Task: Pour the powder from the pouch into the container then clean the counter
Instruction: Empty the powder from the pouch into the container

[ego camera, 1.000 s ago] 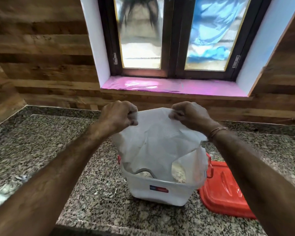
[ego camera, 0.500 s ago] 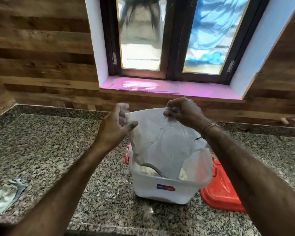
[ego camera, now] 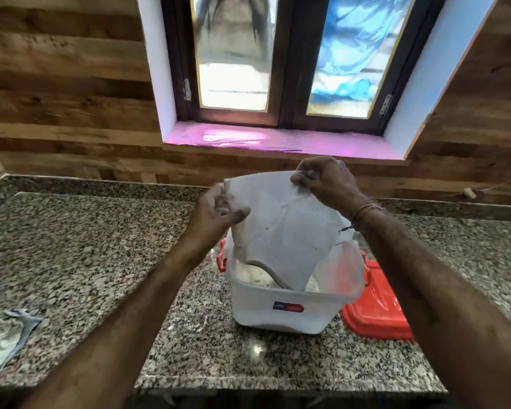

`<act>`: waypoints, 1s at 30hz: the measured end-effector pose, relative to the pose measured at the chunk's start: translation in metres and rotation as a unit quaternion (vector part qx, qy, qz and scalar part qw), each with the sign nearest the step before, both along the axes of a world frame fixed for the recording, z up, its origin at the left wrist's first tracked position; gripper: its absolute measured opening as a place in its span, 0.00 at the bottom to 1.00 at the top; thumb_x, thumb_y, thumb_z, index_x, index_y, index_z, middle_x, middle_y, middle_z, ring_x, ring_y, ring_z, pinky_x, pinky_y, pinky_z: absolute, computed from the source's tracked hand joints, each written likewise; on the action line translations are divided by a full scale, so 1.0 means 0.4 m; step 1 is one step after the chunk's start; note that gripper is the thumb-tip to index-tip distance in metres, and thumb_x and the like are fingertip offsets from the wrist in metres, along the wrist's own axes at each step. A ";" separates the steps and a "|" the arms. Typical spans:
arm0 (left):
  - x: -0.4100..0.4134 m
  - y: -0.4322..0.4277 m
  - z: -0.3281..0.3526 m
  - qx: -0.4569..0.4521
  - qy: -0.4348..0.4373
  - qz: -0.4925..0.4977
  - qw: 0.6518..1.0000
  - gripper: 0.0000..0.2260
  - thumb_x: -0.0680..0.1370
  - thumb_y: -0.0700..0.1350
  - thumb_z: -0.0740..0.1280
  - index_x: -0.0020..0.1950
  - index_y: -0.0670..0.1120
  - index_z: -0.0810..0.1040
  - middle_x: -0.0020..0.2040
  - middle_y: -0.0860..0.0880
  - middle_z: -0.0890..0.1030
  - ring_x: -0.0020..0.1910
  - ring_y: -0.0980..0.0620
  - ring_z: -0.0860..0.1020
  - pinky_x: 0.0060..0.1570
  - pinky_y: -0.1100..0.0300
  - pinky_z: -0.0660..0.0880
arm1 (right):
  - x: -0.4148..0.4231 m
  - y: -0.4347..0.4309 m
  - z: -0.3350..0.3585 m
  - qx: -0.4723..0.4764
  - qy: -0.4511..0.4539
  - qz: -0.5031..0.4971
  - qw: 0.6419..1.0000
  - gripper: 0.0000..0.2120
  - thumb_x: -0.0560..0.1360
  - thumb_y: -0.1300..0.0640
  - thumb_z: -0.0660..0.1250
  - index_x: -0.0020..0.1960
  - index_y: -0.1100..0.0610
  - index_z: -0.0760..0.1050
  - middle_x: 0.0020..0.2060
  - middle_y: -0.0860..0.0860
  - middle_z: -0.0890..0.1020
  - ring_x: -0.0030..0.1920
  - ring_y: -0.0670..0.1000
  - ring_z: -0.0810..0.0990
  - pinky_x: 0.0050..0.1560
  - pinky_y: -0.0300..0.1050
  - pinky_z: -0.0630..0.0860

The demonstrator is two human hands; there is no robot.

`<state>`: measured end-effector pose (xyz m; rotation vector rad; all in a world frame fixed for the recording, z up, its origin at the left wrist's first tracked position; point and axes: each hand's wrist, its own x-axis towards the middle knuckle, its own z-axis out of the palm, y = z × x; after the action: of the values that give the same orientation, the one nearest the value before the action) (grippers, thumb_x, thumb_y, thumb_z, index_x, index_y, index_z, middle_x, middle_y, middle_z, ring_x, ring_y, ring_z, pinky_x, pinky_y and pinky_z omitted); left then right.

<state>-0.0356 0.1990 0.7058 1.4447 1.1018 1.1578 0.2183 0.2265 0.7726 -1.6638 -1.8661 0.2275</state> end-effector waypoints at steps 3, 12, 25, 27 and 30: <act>0.023 -0.011 -0.042 -0.003 0.000 0.016 1.000 0.13 0.73 0.42 0.79 0.57 0.46 0.84 0.52 0.47 0.88 0.54 0.44 0.86 0.51 0.47 0.85 | 0.016 -0.007 0.006 0.005 0.020 0.003 1.000 0.10 0.71 0.44 0.76 0.41 0.50 0.83 0.37 0.45 0.84 0.43 0.49 0.81 0.50 0.56 0.82; 0.078 -0.003 -0.074 0.018 -0.034 0.150 0.988 0.14 0.70 0.48 0.81 0.51 0.45 0.86 0.46 0.49 0.88 0.45 0.50 0.88 0.46 0.41 0.84 | 0.150 -0.071 -0.017 -0.075 -0.039 -0.059 0.995 0.24 0.62 0.32 0.76 0.51 0.44 0.78 0.46 0.43 0.84 0.49 0.51 0.83 0.58 0.56 0.77; 0.060 -0.065 -0.048 0.009 -0.069 0.149 0.986 0.13 0.72 0.37 0.79 0.56 0.43 0.84 0.51 0.45 0.88 0.50 0.42 0.87 0.52 0.39 0.83 | 0.225 0.013 -0.056 -0.009 0.060 0.005 0.998 0.11 0.70 0.46 0.79 0.43 0.52 0.82 0.34 0.44 0.82 0.34 0.41 0.78 0.31 0.35 0.71; 0.074 -0.058 -0.019 0.034 -0.074 0.135 0.987 0.15 0.73 0.37 0.78 0.59 0.43 0.84 0.53 0.45 0.88 0.51 0.41 0.87 0.51 0.43 0.84 | 0.253 0.010 -0.049 -0.022 0.056 -0.018 0.998 0.15 0.67 0.42 0.79 0.45 0.51 0.82 0.38 0.46 0.83 0.38 0.45 0.80 0.35 0.38 0.72; 0.090 -0.033 -0.009 0.016 -0.095 0.121 0.988 0.16 0.74 0.36 0.76 0.62 0.42 0.82 0.55 0.44 0.88 0.53 0.42 0.86 0.50 0.47 0.84 | 0.327 -0.004 -0.058 -0.018 0.114 -0.038 0.993 0.19 0.67 0.43 0.80 0.52 0.51 0.81 0.46 0.50 0.84 0.43 0.46 0.81 0.40 0.41 0.75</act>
<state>0.0004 0.1860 0.7023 1.2178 1.1498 1.4596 0.3490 0.2248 0.7495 -1.6541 -1.6354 0.4031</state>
